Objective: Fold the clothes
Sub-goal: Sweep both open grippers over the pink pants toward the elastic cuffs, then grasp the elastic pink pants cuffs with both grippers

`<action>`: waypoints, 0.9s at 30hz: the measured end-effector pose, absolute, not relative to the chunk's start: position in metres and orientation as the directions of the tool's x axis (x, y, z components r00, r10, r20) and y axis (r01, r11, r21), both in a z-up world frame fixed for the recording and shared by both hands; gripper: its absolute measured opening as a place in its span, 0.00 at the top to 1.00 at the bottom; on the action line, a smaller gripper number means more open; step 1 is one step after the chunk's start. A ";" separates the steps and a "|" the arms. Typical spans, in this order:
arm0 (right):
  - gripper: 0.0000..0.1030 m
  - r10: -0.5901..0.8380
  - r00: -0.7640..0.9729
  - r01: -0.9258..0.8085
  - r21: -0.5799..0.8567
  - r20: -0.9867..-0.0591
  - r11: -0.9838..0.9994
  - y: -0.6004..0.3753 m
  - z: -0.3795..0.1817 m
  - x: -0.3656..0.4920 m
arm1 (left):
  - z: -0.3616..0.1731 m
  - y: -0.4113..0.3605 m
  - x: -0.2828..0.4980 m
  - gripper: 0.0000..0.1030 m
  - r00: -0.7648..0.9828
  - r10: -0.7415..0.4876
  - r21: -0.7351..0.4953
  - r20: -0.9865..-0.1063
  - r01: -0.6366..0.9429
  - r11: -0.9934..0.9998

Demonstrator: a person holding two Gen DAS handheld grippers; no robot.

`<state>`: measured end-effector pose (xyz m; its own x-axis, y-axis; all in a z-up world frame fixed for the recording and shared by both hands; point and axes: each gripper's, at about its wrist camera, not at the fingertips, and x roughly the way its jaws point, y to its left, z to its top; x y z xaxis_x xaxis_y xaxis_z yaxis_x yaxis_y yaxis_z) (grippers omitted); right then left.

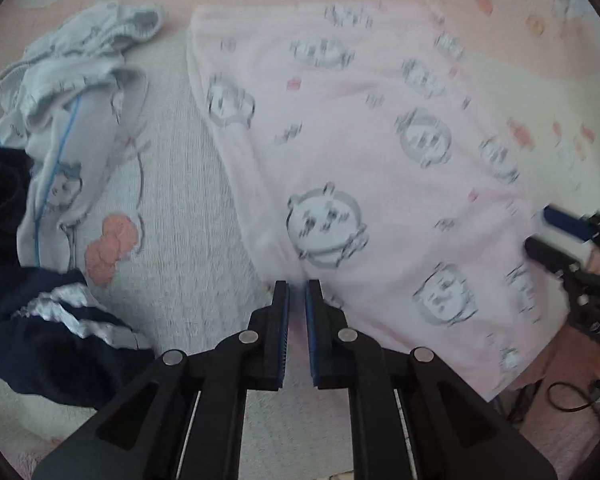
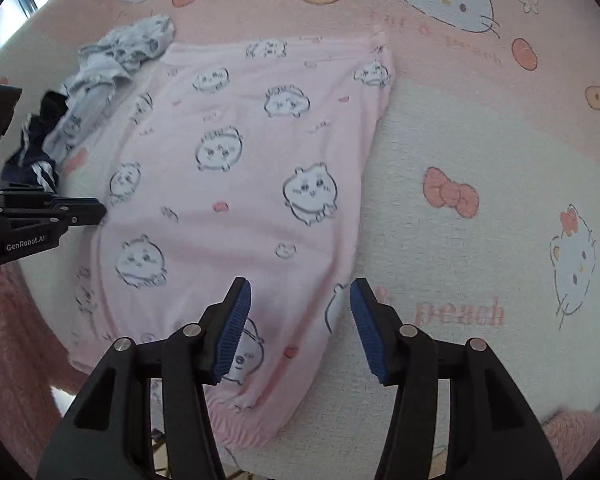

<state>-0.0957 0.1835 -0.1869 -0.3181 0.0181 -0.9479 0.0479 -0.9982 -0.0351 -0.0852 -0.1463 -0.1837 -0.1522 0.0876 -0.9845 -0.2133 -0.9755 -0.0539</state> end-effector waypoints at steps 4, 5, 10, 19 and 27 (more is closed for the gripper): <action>0.51 0.207 -0.320 0.011 -0.222 -0.925 -0.975 0.191 -0.193 -0.068 | -0.178 -0.161 -0.071 0.87 -0.179 -0.093 0.122 -0.979 -0.158 -0.980; 0.51 0.148 -0.324 -0.024 -0.148 -0.934 -0.989 0.196 -0.190 -0.065 | -0.173 -0.163 -0.068 0.87 -0.191 -0.019 0.047 -0.981 -0.142 -0.989; 0.51 -0.115 -0.326 -0.046 0.137 -0.938 -0.989 0.197 -0.188 -0.056 | -0.154 -0.131 -0.036 0.87 -0.241 0.218 -0.162 -0.946 -0.234 -0.959; 0.39 -0.066 -0.327 -0.033 0.081 -0.943 -0.996 0.194 -0.192 -0.034 | -0.174 -0.128 -0.010 0.78 -0.198 0.152 -0.115 -0.968 -0.187 -0.976; 0.39 -0.157 -0.274 -0.068 0.182 -0.949 -0.981 0.185 -0.208 -0.029 | -0.182 -0.113 0.007 0.76 -0.143 0.044 -0.010 -0.989 -0.232 -0.973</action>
